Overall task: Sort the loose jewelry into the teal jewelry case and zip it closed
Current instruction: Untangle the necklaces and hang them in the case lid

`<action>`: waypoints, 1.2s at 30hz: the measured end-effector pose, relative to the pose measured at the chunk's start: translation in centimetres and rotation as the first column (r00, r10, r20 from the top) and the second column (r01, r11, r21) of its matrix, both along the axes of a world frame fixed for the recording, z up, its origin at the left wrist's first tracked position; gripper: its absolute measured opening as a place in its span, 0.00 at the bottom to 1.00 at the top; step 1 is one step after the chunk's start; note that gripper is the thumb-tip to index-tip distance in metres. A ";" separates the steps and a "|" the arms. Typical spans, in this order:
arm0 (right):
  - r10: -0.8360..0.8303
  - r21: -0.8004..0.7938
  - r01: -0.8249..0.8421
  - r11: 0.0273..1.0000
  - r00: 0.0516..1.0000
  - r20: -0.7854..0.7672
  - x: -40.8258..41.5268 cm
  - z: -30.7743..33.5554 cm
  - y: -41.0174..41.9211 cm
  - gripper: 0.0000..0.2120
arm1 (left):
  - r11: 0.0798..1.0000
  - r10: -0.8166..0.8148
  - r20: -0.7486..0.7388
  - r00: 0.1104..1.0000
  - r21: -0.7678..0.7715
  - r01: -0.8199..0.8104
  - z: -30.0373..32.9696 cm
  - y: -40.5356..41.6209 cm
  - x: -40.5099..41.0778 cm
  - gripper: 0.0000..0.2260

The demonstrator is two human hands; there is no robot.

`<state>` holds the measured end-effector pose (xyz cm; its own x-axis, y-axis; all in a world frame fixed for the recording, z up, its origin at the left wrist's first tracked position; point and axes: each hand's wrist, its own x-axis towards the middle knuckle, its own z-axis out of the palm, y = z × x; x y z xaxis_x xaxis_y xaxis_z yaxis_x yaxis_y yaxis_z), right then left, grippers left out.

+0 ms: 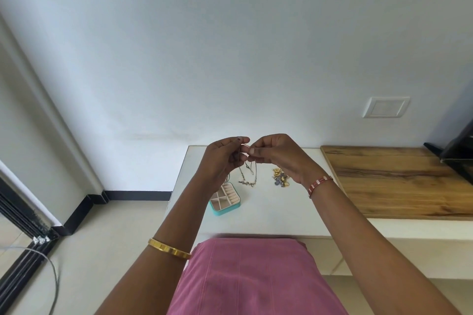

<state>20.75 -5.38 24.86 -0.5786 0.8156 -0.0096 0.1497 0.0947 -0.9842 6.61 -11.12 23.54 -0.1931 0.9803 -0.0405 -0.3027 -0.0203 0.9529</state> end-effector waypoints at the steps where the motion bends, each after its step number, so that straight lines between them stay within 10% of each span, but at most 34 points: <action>1: 0.000 -0.011 0.000 1.000 1.000 -0.001 0.1 0.1 0.1 0.04 | 1.000 0.013 -0.029 0.999 -0.027 -0.014 -0.1 0.0 -0.1 0.10; 8: 0.037 -0.132 -0.033 0.991 0.999 0.023 0.1 1.6 0.3 0.05 | 0.980 0.125 -0.335 0.934 -0.107 -0.169 -1.1 0.2 0.2 0.07; 18: -0.029 -0.078 0.038 0.996 0.993 0.118 0.2 2.0 0.7 0.06 | 0.999 0.026 -0.342 0.939 -0.033 -0.040 -0.7 0.0 0.8 0.11; 36: 0.100 -0.162 -0.115 0.980 0.990 -0.096 0.3 0.1 0.8 0.10 | 0.997 -0.057 0.254 0.966 -0.044 0.070 -0.4 -0.2 -0.2 0.13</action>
<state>21.02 -4.60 24.99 -0.6673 0.7399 -0.0858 0.0606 -0.0608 -0.9963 6.41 -11.32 23.17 -0.1078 0.9855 -0.1310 -0.5321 0.0541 0.8450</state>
